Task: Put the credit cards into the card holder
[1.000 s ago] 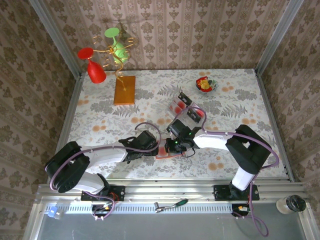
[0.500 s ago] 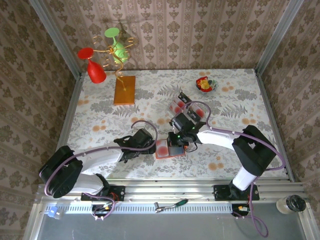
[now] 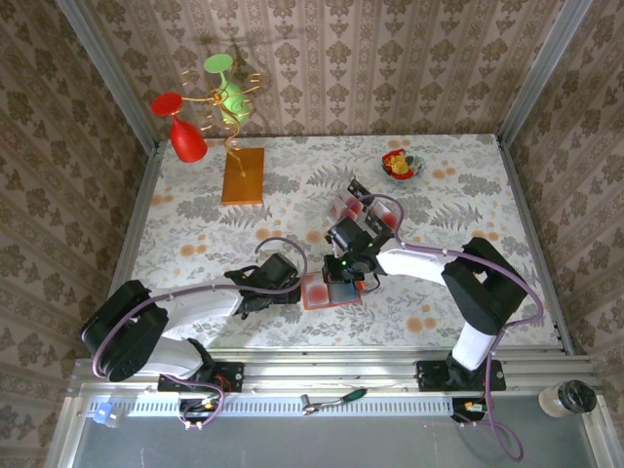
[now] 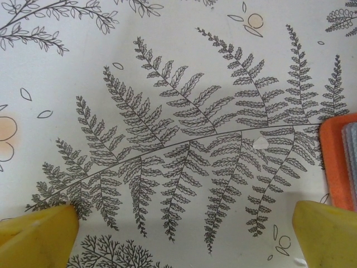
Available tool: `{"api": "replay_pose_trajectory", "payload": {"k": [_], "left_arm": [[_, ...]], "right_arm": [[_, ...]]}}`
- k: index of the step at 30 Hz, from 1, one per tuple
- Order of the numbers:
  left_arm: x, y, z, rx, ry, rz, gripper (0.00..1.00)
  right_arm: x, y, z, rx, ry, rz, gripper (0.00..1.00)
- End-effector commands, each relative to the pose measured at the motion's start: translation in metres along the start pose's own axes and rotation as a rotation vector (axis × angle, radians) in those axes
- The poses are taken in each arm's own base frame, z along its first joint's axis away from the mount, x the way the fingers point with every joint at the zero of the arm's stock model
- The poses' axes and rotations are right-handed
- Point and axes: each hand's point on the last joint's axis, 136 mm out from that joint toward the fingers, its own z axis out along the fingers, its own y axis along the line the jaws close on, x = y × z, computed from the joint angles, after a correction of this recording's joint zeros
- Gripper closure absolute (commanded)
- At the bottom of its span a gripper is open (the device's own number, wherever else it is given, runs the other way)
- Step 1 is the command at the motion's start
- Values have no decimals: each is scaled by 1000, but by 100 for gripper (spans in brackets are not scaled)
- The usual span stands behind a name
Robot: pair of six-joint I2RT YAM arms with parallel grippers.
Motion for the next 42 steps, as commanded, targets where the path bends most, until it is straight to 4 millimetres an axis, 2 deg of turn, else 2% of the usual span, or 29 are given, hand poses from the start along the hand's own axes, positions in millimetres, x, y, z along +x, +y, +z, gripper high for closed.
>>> {"api": "replay_pose_trajectory", "payload": {"k": [1,12,16,21,28,34,42], "left_arm": [[5,5,4,-17,17,8,0],[3,0,6,-6,17,13,0],[2,0,7,-6,18,17,0],[1,-2,7,-1,16,12,0],[1,-3,6,5,16,16,0],[-1,-4,5,9,12,14,0],[-7,-8,-1,24,-6,11,0]], "right_arm": [[-4,0,2,18,3,-16,99],[0,-2,15,18,30,-4,99],[-1,2,15,2,30,-2,99],[-7,12,6,-21,13,-6,99],[-15,23,-18,-37,-30,-24,98],[-17,13,-37,10,-68,-42,87],[-4,-36,-63,169,-112,-52,58]]}}
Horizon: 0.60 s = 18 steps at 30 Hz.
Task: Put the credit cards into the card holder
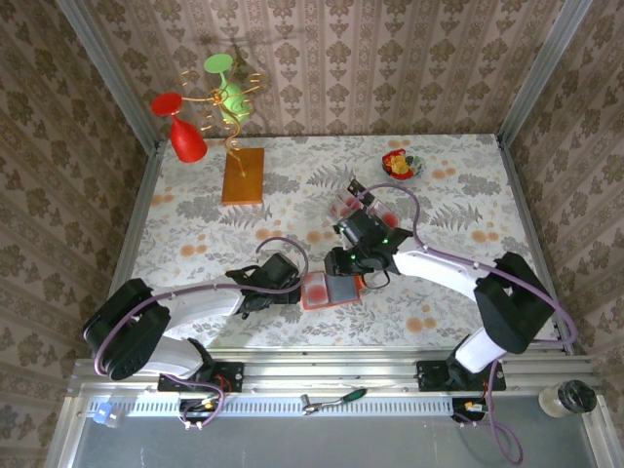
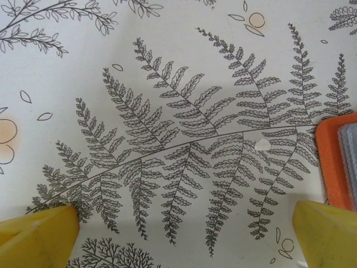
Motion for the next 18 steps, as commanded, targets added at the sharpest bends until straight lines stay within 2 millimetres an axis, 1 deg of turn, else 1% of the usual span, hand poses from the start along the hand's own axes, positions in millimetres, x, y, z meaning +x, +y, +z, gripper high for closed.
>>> {"api": "replay_pose_trajectory", "payload": {"k": [1,3,5,8,11,14,18], "left_arm": [[-7,-9,-4,36,-10,0,0],[-9,-10,-5,40,-14,-2,0],[-9,-11,-6,42,-16,-2,0],[-11,-12,-7,48,-18,-7,0],[-14,-16,-8,57,-25,-8,0],[-16,-18,-10,60,-28,-8,0],[-20,-22,-11,68,-35,-8,0]], "right_arm": [[15,-38,-11,137,8,-12,56],[20,-50,-13,176,9,-13,51],[27,-62,-13,208,14,-12,49],[34,-70,-7,220,29,-2,48],[37,-73,1,218,39,5,48],[38,-75,8,221,50,9,52],[37,-79,14,221,53,22,60]]}}
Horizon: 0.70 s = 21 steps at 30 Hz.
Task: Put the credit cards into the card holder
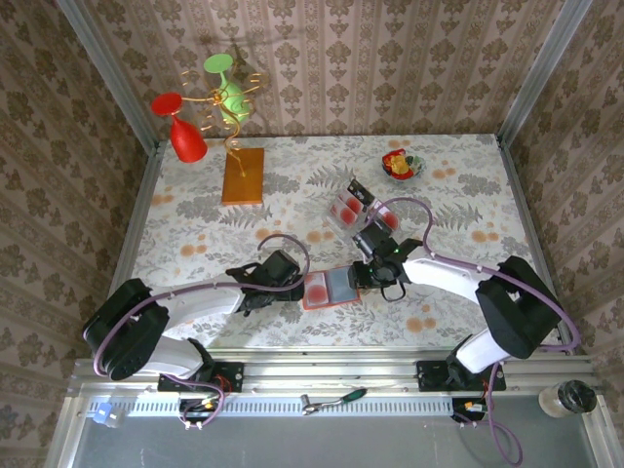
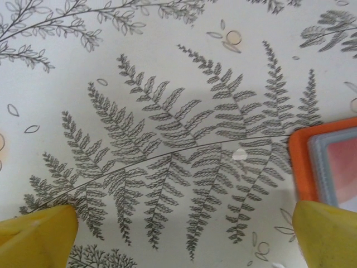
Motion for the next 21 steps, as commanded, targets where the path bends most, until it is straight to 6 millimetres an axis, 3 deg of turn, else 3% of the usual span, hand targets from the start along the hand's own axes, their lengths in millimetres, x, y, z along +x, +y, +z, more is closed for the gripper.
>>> {"api": "replay_pose_trajectory", "payload": {"k": [1,3,6,21], "left_arm": [[-12,-11,-7,34,-23,2,0],[-13,-13,-7,37,-25,2,0],[-16,-16,-9,48,-33,0,0],[-33,-52,-14,223,-84,-31,0]], "right_arm": [[-2,-8,7,22,-7,9,67],[-1,-10,8,22,-3,13,86],[3,-13,6,17,-3,20,100],[21,-25,-4,-6,-31,60,100]]}}
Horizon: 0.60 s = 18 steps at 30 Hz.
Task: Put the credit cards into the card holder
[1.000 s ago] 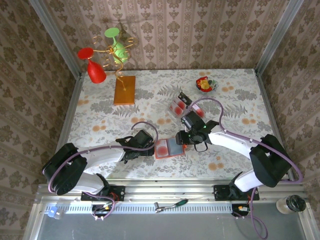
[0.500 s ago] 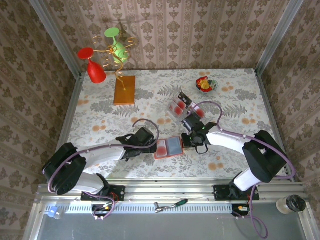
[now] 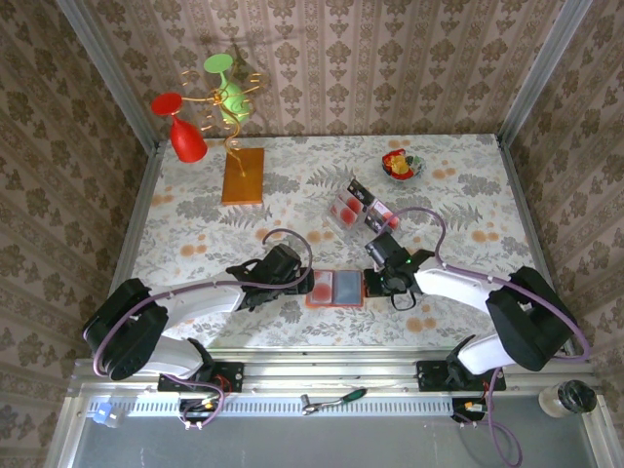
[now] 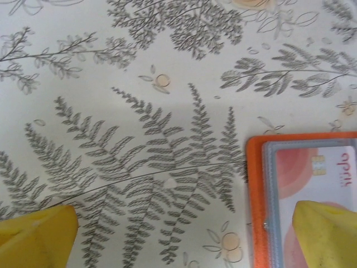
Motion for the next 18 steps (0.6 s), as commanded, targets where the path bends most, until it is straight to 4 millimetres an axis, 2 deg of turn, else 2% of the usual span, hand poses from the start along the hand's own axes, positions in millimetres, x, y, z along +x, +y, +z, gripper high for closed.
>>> {"api": "replay_pose_trajectory", "payload": {"k": [1,12,18], "left_arm": [[-14,-23,-6,94,-40,-2,0],[-19,-48,6,216,-43,-32,0],[-18,-54,13,236,-29,-37,0]], "right_arm": [[-1,-1,-3,-12,-21,21,100],[-10,5,2,-32,-29,28,100],[-14,11,4,-54,-24,33,100]]}}
